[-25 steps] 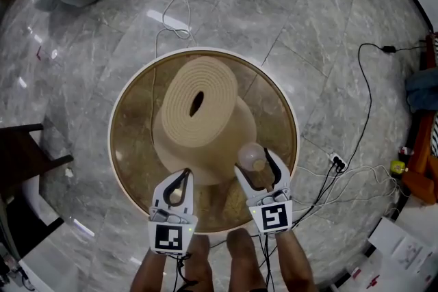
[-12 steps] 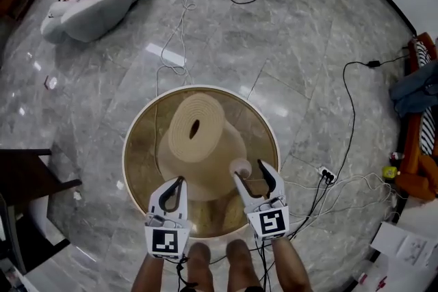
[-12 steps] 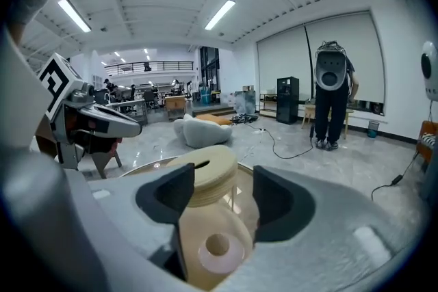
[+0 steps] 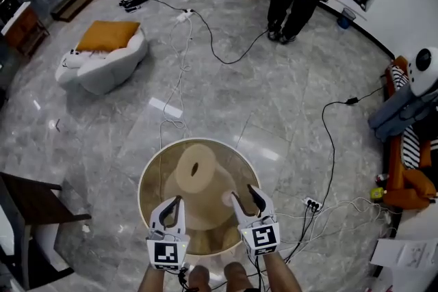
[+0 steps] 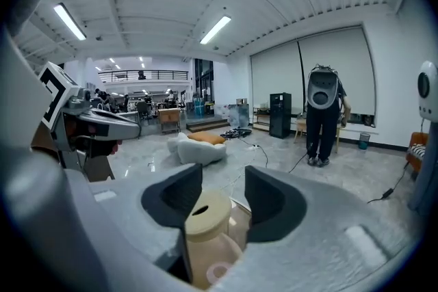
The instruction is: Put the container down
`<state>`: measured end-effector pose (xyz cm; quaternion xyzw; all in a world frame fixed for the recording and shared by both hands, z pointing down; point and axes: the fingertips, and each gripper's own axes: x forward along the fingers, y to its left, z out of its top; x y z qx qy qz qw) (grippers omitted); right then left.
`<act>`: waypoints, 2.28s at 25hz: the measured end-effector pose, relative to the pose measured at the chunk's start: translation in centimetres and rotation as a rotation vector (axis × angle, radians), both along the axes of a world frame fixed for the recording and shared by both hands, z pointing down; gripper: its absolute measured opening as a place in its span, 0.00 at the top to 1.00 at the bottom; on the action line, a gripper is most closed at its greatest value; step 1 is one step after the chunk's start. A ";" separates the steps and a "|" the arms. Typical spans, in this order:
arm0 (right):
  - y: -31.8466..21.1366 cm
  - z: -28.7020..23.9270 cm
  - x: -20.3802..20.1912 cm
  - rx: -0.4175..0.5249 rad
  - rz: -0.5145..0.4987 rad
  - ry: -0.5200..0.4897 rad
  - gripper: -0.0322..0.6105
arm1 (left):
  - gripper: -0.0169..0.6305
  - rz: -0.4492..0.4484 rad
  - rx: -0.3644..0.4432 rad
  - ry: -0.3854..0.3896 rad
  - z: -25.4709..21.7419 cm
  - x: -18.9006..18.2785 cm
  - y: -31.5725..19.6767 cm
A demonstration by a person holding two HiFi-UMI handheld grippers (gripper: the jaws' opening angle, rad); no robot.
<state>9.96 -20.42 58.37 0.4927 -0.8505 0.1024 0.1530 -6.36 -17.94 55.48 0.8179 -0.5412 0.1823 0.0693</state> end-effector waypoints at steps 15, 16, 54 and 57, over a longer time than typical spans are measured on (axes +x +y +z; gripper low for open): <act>5.5 -21.5 0.3 0.142 0.037 -0.014 0.86 | 0.94 -0.022 0.114 0.024 -19.7 -1.1 5.8; 6.1 -22.5 0.5 0.151 0.043 -0.015 0.88 | 0.94 -0.023 0.119 0.028 -20.5 -1.2 6.3; 23.4 -28.6 3.1 0.269 0.133 0.008 0.95 | 0.94 0.013 0.133 0.055 -23.6 -1.8 21.4; 23.1 -28.7 3.1 0.273 0.132 0.010 0.95 | 0.94 0.017 0.137 0.052 -23.9 -1.7 20.9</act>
